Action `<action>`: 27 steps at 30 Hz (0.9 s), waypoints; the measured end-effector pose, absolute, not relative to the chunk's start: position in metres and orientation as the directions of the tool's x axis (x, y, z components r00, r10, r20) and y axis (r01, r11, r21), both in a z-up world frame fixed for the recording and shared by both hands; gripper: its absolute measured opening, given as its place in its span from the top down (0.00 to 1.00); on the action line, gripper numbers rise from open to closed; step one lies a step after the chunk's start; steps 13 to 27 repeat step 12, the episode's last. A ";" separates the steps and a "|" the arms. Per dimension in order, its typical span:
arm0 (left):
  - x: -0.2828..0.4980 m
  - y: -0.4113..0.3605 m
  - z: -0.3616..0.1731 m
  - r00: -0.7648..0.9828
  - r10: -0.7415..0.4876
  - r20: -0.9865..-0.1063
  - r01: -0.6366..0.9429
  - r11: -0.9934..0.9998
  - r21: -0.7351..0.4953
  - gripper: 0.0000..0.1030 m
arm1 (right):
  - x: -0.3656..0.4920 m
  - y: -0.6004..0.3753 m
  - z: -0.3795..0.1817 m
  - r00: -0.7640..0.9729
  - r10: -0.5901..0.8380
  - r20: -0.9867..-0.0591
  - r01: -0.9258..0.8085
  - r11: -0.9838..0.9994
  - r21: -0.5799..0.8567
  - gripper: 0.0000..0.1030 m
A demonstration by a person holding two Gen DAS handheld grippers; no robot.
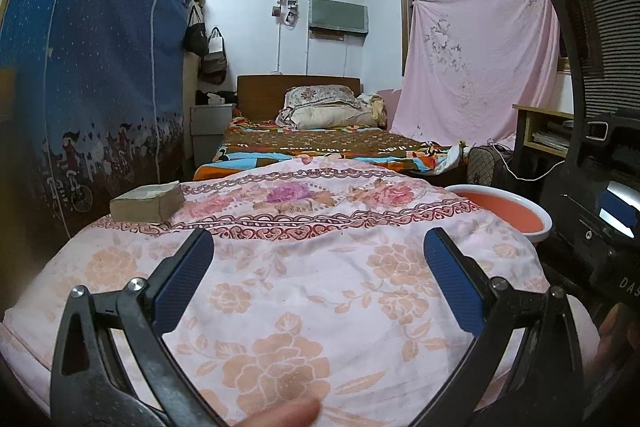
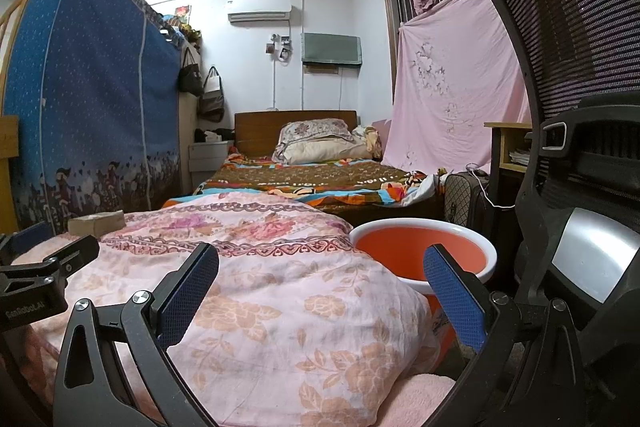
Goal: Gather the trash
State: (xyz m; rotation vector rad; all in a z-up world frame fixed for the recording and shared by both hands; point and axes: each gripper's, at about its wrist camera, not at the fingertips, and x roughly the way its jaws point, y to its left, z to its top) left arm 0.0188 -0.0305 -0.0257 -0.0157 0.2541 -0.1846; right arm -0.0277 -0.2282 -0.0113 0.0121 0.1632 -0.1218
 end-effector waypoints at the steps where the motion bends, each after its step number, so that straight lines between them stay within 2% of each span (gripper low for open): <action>1: 0.019 -0.031 -0.026 0.951 -0.181 -0.250 0.177 0.984 -0.037 0.11 | -0.028 -0.228 -0.011 0.979 -0.120 -0.163 0.122 0.993 0.002 0.00; 27: 0.022 -0.031 -0.028 0.951 -0.161 -0.265 0.157 0.987 -0.036 0.11 | -0.022 -0.229 -0.012 0.979 -0.104 -0.177 0.104 0.995 -0.008 0.00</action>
